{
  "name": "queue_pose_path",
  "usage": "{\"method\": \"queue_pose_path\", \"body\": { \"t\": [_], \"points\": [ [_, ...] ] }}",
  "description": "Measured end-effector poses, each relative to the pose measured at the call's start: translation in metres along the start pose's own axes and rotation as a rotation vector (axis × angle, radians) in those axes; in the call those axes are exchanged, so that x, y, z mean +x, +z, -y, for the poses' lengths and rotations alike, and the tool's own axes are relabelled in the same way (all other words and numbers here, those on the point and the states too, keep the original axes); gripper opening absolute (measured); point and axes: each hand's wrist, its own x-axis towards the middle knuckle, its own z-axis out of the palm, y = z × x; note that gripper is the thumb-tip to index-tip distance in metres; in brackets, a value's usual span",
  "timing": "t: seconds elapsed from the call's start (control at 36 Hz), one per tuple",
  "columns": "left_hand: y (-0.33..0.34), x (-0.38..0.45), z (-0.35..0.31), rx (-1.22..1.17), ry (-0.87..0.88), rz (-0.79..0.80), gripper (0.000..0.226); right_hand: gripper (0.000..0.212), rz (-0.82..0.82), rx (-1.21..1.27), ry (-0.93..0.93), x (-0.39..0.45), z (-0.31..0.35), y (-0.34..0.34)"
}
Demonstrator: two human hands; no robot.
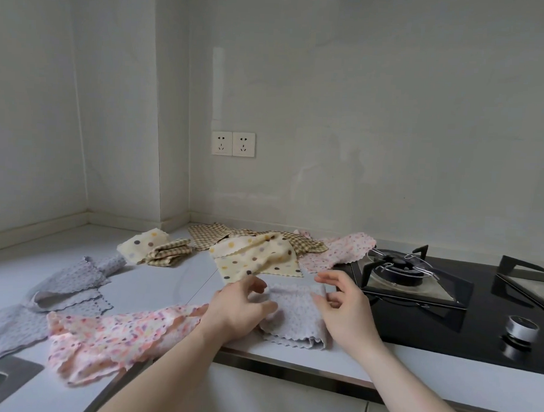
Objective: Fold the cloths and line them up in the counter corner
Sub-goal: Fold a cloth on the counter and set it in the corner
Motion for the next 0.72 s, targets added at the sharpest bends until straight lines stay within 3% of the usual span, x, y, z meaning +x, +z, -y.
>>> {"method": "queue_pose_path", "body": {
  "t": [0.14, 0.25, 0.33, 0.39, 0.56, 0.72],
  "points": [
    [0.0, -0.003, -0.004, -0.275, -0.003, -0.029, 0.055, 0.042, 0.044, 0.096, -0.028, -0.002, 0.003, -0.002],
    [-0.004, -0.001, -0.003, -0.263, 0.007, 0.02, 0.045, 0.052, 0.085, 0.082, -0.033, 0.0, 0.004, 0.002],
    [-0.003, 0.003, 0.0, -0.232, 0.036, 0.014, 0.024, 0.054, 0.127, 0.014, -0.027, 0.0, 0.003, 0.006],
    [-0.001, 0.004, -0.001, -0.223, 0.049, 0.009, 0.009, 0.051, 0.15, -0.054, -0.039, 0.0, 0.002, 0.006],
    [0.0, 0.001, -0.003, -0.259, 0.059, -0.048, 0.008, 0.036, 0.132, -0.397, -0.054, 0.003, -0.008, 0.01],
    [-0.002, -0.003, -0.005, -0.302, 0.079, -0.057, 0.012, 0.029, 0.06, -0.3, -0.076, 0.002, -0.002, 0.011]
  ]
}}
